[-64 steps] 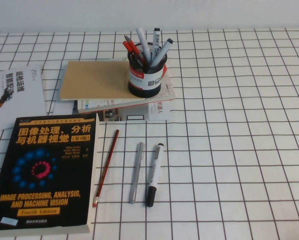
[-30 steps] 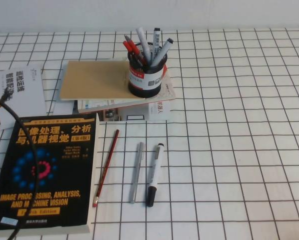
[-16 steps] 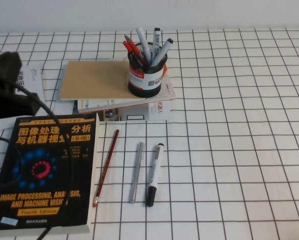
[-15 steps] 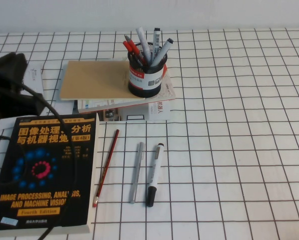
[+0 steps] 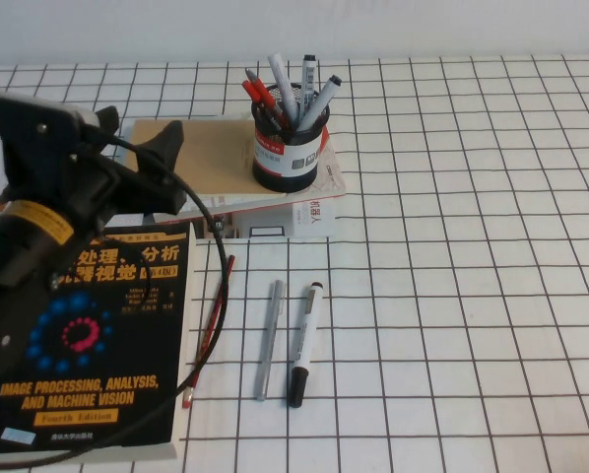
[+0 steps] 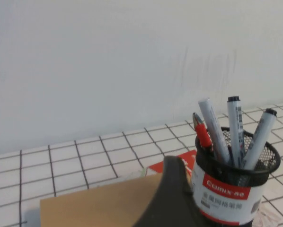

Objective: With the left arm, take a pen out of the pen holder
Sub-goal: 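Take a marker out of the pen holder and lay it on the table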

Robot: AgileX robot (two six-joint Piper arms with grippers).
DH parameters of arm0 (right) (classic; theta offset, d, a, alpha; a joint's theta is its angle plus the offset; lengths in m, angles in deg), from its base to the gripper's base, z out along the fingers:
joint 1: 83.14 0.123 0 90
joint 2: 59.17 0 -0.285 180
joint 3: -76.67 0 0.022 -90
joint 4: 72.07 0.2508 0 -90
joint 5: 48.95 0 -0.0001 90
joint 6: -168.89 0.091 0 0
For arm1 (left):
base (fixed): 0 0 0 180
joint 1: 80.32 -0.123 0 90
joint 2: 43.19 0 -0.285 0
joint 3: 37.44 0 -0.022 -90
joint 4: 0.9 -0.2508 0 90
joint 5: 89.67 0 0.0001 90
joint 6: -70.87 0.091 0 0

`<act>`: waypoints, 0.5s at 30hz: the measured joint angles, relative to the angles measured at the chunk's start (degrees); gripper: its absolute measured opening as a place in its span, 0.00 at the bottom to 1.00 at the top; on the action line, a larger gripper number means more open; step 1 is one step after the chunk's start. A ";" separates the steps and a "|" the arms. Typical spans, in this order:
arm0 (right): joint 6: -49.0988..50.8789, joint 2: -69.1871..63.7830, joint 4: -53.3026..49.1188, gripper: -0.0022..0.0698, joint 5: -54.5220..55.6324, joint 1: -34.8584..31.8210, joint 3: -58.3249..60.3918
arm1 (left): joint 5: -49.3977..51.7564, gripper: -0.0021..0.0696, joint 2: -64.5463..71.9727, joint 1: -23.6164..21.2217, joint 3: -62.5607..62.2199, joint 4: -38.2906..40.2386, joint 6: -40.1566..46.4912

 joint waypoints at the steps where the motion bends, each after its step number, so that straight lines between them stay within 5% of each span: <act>1: 0.00 0.00 0.00 0.01 0.00 0.00 0.00 | -1.07 0.72 1.50 0.00 -1.00 -0.45 -0.38; 15: 0.00 0.00 0.00 0.01 0.00 0.00 0.00 | -6.39 0.73 22.84 0.00 -20.44 -7.92 -12.30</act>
